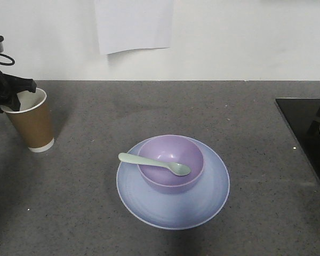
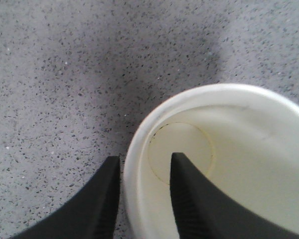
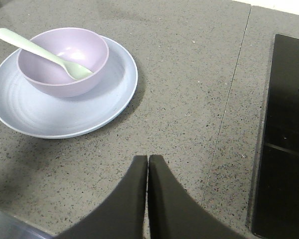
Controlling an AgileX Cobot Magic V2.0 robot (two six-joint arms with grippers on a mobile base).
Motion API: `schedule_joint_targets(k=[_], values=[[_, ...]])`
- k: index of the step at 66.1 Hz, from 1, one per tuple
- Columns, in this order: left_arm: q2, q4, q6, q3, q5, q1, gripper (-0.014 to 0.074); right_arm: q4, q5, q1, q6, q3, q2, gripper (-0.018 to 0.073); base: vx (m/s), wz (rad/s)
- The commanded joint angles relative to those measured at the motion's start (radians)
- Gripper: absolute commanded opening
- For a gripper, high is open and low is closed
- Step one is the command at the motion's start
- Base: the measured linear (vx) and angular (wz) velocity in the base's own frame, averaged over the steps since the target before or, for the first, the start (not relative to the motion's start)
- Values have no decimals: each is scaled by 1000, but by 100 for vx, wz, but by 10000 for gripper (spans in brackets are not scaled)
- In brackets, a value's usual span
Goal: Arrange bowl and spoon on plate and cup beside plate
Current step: 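Move the left gripper down over the brown paper cup rim, then grip the cup rim and slide the cup beside the plate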
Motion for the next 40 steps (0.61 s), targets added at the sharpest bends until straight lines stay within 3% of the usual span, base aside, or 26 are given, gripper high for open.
schedule_joint_targets(k=[1, 9, 19, 34, 40], values=[[-42, 19, -3, -20, -39, 2, 237, -2, -54, -3, -6, -24, 10, -5, 0, 0], [-42, 19, 11, -20, -37, 2, 162, -2, -54, -3, -6, -24, 10, -5, 0, 0], [-42, 13, 43, -20, -34, 2, -5, -2, -52, -3, -6, -24, 10, -5, 0, 0], [-69, 1, 58, -30, 1, -2, -8, -3, -47, -3, -6, -24, 10, -5, 0, 0], [-114, -49, 83, -30, 28, -2, -7, -3, -47, -3, -6, -24, 10, -5, 0, 0]])
